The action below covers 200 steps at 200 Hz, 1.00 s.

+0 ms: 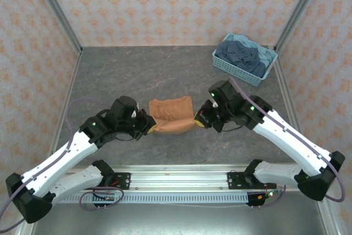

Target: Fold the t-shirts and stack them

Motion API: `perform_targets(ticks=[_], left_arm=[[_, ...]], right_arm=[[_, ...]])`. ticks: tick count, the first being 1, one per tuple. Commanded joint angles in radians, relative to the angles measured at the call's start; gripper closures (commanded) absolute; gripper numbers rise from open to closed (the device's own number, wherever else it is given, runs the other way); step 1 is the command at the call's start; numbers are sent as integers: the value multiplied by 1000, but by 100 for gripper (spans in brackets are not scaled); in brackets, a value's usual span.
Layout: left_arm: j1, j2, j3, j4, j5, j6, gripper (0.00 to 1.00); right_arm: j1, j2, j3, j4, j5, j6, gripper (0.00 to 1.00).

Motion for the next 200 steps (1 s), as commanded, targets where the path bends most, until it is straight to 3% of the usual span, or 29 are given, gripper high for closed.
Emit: perform_targets(ticks=[1,41,72,84,95,103,117,137,154,181,200], left_arm=[[72,67,62,-60,-20,-4,97],[245,292,106,13,66,18,93],[344,558,257,75,47,102,92],[367,678,342,84,46,143,84],[381,792,426,72,59,174,69],[388,872,488,56,72,204,56],[394,968,592,-17,35,261,46],[399,956,654,-56,-33,286,39],[385,853,641,-94,-115,288,37],[306,635,469,-73,-158,212,37],[212,517,282,7,-123,78,40]], right_arm=[[-51,90,83,-45,30,-40,100],[-209,348,189,28,-5,-126,100],[-288,639,394,82,-19,-198,100],[-301,756,492,60,-25,-227,100],[-307,855,571,27,-13,-246,100],[-311,910,611,5,-2,-258,88],[-320,969,650,-1,34,-274,64],[-326,962,666,42,87,-310,45],[-331,924,665,40,106,-343,40],[-332,779,515,66,131,-365,40],[-323,617,280,202,82,-286,55]])
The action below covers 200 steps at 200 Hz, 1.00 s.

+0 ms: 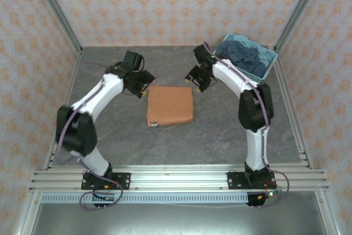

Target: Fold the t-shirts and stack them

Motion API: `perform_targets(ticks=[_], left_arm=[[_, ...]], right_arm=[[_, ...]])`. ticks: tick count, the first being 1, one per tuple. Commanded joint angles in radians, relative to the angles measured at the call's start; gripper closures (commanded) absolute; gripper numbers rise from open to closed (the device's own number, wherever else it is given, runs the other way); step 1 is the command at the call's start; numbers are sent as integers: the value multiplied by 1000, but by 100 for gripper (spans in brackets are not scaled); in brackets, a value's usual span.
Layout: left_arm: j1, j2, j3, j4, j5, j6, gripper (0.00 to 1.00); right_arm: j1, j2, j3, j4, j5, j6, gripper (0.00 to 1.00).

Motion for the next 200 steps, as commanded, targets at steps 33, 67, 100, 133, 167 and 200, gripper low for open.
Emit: perform_targets(ticks=[33,67,100,133,167,200], left_arm=[[-216,-244,-392,204,-63,-348,51],[-226,-147,-365,215,-84,-319,55],[-211,-29,-319,206,-162,-204,56],[-200,78,-338,192,-187,-158,57],[-182,98,-365,198,-181,-131,58],[-209,-41,-285,59,-268,-122,52]], right_arm=[[107,-358,-481,341,-69,259,83],[180,-293,-543,397,-84,336,91],[186,-256,-642,401,-63,338,92],[178,-186,-710,437,-54,308,92],[174,-178,-689,404,-32,262,91],[171,-302,-622,254,53,191,81]])
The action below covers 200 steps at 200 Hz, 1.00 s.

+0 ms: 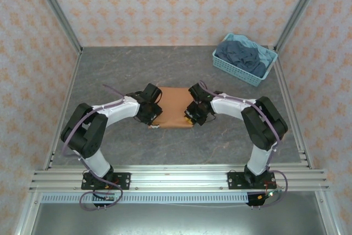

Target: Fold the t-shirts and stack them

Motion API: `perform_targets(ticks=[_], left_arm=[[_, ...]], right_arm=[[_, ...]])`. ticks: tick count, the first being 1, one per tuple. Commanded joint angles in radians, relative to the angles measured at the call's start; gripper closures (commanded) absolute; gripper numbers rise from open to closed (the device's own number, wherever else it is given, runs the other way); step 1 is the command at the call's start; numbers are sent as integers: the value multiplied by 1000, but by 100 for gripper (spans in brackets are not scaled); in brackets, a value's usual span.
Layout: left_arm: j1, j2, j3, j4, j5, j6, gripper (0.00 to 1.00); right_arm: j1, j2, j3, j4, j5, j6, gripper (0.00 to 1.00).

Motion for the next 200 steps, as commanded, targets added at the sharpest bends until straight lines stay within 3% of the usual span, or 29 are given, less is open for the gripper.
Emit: perform_targets(ticks=[1,31,54,67,82,132,152,200], left_arm=[[-18,-134,65,-139,-120,27,51],[-118,-314,32,-146,-135,-150,46],[-237,-408,-129,48,-172,-425,44],[-301,-421,-212,169,-225,-571,41],[-349,-398,-272,282,-272,-686,36],[-391,-221,-265,445,-280,-804,36],[-393,-174,-268,479,-311,-834,41],[-382,-30,-248,604,-322,-878,62]], right_arm=[[-9,-95,42,-155,135,-70,81],[-33,-333,-18,-154,176,-91,50],[-61,-519,-186,120,24,-25,34],[-72,-593,-263,251,-45,32,31],[-75,-662,-302,272,-64,54,30],[-90,-753,-367,197,-51,61,30],[-92,-779,-375,183,-54,59,30],[-98,-828,-389,130,-43,59,30]])
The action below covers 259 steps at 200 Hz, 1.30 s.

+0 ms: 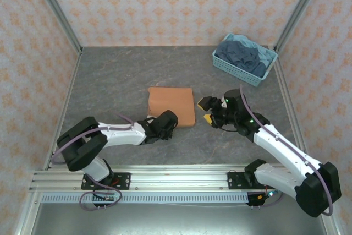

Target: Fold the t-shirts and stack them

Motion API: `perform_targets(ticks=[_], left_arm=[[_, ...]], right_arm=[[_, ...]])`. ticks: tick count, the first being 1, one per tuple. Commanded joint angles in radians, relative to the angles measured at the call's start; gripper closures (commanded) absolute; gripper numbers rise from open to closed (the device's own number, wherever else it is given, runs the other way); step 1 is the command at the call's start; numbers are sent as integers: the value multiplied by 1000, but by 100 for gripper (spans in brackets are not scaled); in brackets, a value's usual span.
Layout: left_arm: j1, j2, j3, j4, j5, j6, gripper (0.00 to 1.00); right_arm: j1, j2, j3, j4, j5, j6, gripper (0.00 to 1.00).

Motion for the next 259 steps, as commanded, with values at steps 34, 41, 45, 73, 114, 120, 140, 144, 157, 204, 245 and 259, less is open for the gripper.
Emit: perform_targets(ticks=[34,41,45,73,114,120,140,144,157,204,245,259], left_arm=[[71,76,47,61,-60,-84,99],[97,64,48,34,-54,-59,100],[114,56,47,20,-49,-45,100],[280,-14,18,-38,13,109,100],[654,-10,53,-60,238,510,100],[715,17,82,-71,288,578,100],[883,119,192,-121,423,760,100],[911,137,214,-130,439,785,100],[987,194,285,-154,474,856,100],[1128,479,688,-330,571,1092,100],[1187,633,896,-385,614,1123,100],[1187,673,959,-403,627,1129,100]], right_arm=[[-10,-53,-17,-68,15,10,30],[-11,-57,-16,-76,21,9,30],[-12,-60,-15,-80,24,7,31],[-13,-62,-6,-97,36,-3,31],[-15,-26,14,-76,42,-8,31],[-15,-17,18,-71,42,-10,31],[-18,24,38,-58,41,-17,31],[-18,33,43,-56,41,-18,31],[-19,63,63,-53,40,-27,31],[-30,186,145,-31,23,-59,31],[-47,291,246,-74,-1,-113,31],[-55,319,269,-78,-14,-121,32]])
